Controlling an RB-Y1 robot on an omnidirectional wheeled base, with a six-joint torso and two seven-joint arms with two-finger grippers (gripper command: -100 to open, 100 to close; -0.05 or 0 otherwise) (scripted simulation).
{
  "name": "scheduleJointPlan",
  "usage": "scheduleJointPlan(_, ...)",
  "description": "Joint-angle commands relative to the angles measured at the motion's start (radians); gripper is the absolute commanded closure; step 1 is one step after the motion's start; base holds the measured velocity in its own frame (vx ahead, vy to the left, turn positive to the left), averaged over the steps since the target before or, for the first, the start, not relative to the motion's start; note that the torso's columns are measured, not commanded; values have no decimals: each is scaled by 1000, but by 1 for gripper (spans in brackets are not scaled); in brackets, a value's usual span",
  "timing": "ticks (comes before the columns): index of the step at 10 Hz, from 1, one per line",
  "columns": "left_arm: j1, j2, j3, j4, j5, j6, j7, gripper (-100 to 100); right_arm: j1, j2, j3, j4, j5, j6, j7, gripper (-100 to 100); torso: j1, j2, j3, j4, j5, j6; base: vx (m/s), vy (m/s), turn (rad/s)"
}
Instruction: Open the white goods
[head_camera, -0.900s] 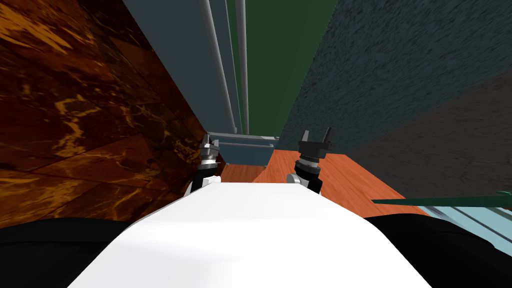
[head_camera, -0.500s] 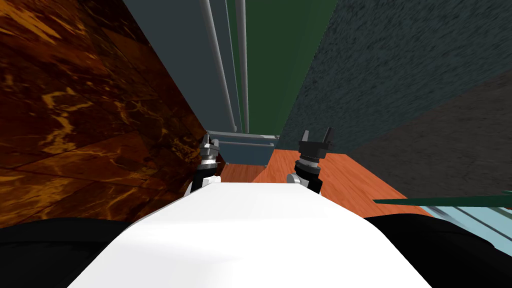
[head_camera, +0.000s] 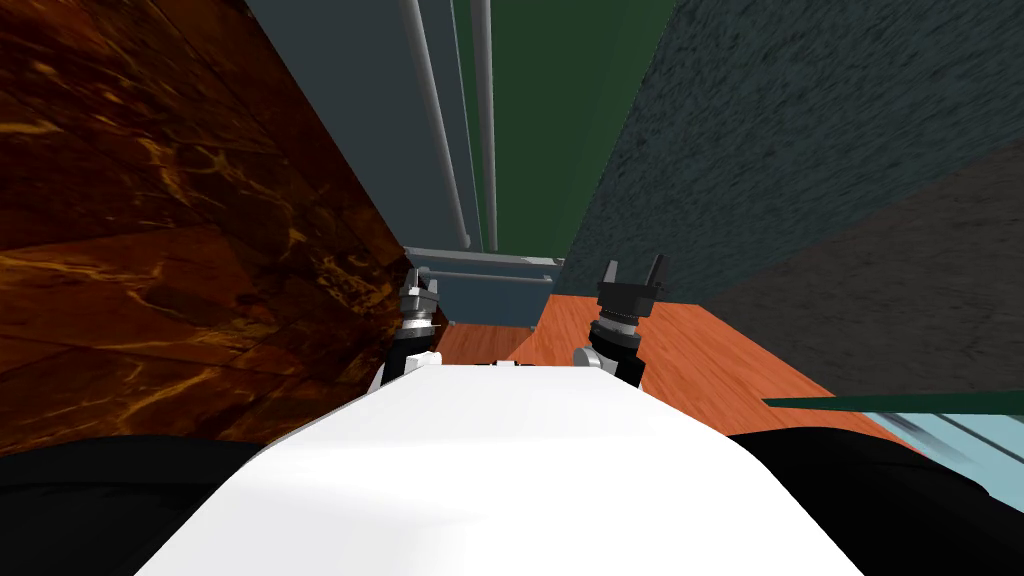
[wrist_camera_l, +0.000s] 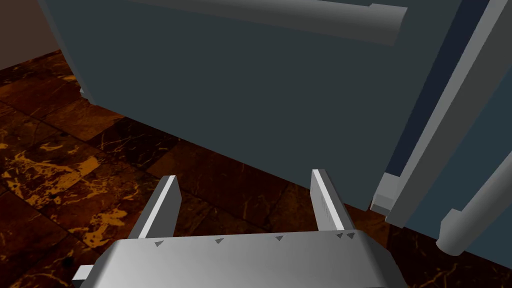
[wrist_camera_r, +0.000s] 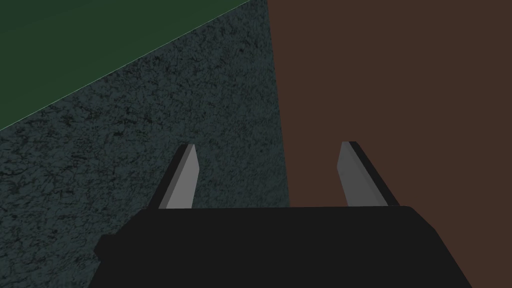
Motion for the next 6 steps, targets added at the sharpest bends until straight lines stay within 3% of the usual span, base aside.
scheduleJointPlan(1, -2, 43, -2, 20, 2, -16, -2, -100, 0, 0, 0, 0, 0, 0, 0, 0, 0, 74, -148, 74, 0, 0, 22, -12, -22)
scheduleJointPlan(3, -7, 81, -7, 66, 6, -54, -6, -100, 0, 0, 0, 0, 0, 0, 0, 0, -1, 115, -237, 116, 0, 0, 55, -31, -32)
scheduleJointPlan(6, -14, 104, -14, 128, 11, -107, -13, -100, 0, 0, 0, 0, 0, 0, 0, 0, 0, 119, -242, 120, 0, 0, 85, -44, -31)
